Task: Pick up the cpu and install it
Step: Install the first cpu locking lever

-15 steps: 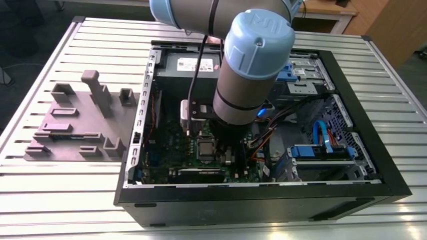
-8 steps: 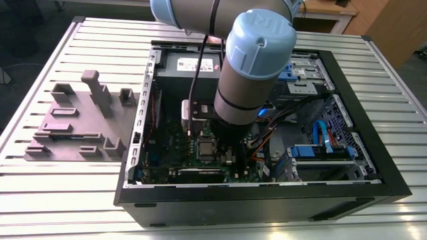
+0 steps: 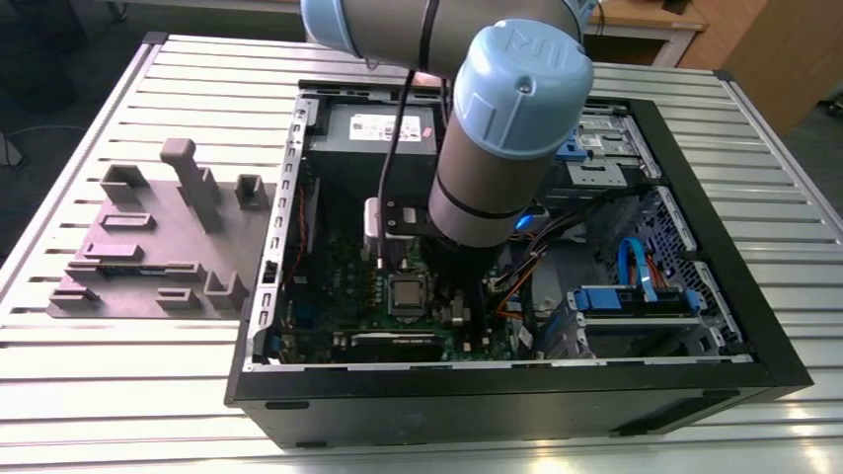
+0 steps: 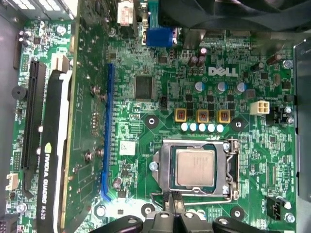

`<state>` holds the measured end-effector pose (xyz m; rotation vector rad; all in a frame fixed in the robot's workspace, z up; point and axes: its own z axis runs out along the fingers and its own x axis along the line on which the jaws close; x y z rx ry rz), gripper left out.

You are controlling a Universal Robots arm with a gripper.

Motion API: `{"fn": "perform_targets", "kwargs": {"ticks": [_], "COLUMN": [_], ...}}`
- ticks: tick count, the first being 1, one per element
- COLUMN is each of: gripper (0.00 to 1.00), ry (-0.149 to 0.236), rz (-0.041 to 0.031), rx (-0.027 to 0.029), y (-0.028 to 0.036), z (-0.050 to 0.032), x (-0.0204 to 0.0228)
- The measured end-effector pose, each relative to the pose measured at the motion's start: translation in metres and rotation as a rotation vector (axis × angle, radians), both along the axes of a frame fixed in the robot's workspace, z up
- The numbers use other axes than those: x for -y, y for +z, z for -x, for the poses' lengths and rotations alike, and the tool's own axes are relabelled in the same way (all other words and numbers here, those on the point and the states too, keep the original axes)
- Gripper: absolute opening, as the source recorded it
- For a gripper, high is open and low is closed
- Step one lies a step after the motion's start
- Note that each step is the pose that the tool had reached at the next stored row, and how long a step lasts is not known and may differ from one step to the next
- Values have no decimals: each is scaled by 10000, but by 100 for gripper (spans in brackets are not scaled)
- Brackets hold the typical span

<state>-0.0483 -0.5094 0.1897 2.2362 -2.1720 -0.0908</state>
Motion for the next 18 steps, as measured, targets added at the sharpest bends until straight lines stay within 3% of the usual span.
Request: {"fn": "perform_targets", "kwargs": {"ticks": [18], "gripper": [10], "ry": [2], "rz": [-1], "rx": [-2], "y": [-17], "z": [-7], "x": [1]}}
